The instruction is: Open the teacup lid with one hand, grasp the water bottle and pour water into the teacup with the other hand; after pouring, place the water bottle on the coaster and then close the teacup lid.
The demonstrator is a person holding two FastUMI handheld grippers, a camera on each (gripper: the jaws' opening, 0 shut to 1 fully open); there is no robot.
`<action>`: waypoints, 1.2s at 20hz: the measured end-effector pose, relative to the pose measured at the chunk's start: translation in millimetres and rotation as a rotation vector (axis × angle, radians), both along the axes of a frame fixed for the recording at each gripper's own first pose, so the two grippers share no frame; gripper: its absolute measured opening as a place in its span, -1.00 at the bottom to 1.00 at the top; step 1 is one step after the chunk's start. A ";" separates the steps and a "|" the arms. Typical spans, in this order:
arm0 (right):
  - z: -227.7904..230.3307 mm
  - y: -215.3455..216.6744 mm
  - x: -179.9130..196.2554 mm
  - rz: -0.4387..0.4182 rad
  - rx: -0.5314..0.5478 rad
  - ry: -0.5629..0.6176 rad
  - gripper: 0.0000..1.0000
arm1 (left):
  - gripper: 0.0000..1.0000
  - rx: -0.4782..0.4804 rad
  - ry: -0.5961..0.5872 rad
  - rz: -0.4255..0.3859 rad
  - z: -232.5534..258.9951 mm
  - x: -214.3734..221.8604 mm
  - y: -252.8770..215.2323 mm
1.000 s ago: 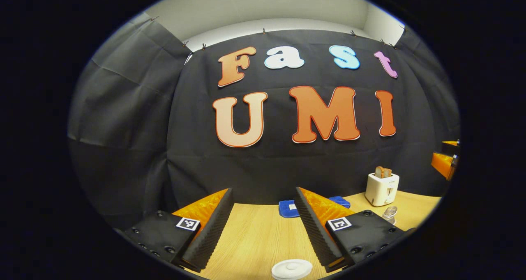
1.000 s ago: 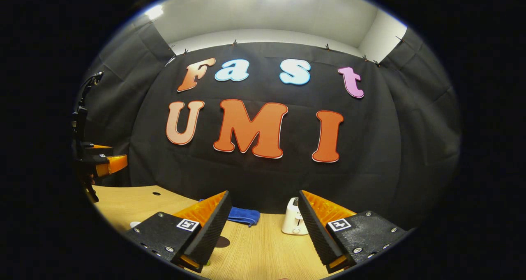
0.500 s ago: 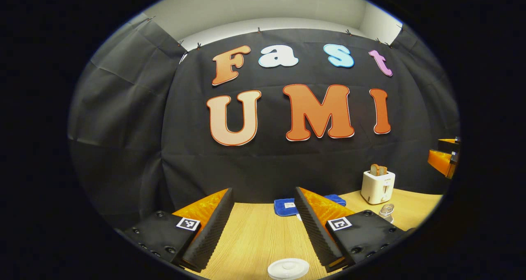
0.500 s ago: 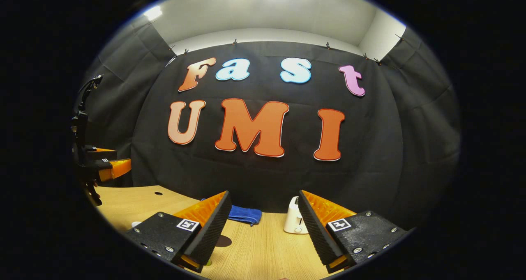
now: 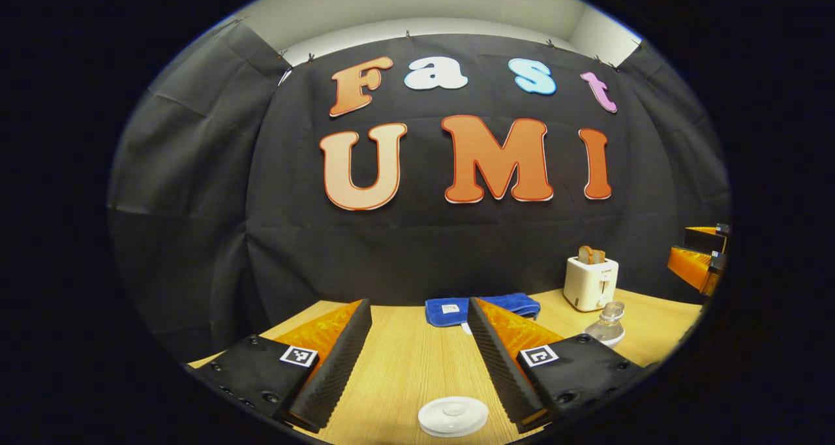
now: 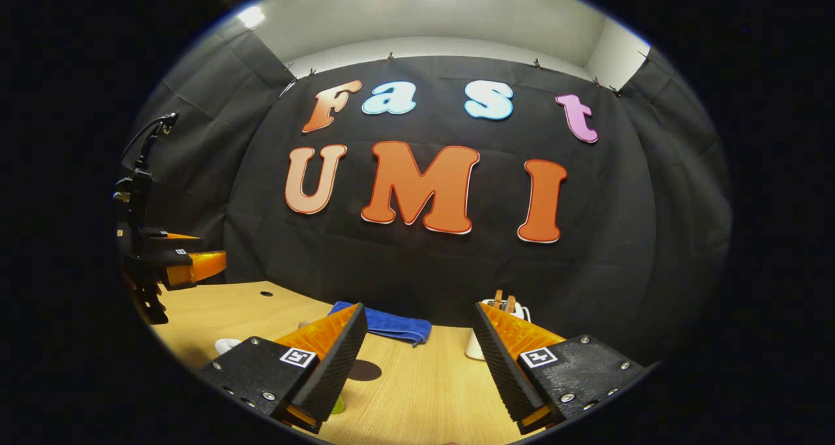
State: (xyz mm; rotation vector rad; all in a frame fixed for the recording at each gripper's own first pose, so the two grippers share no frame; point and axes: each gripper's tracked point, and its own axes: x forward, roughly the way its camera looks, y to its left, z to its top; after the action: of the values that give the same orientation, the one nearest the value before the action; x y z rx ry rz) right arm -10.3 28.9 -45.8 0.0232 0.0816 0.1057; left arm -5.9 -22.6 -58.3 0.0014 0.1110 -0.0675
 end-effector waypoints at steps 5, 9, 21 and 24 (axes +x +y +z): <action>-26.2 19.4 -6.6 0.079 0.037 0.056 0.96 | 0.96 0.014 0.062 -0.027 -38.3 -7.6 -5.2; -42.7 37.4 -10.9 0.140 0.036 0.084 0.96 | 0.94 0.010 0.146 -0.073 -79.0 -13.0 -15.0; -82.6 68.7 -21.9 0.252 0.020 0.159 0.96 | 0.92 0.048 0.306 -0.161 -151.1 -26.1 -38.7; -90.6 70.2 -22.1 0.259 0.010 0.175 0.96 | 0.72 0.090 0.322 -0.161 -165.3 -26.2 -40.8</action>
State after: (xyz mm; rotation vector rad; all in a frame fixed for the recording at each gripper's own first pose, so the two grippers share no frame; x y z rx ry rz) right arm -32.4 99.0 -136.4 0.0314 0.2586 0.3628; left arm -32.1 -63.4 -223.6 0.0898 0.4360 -0.2239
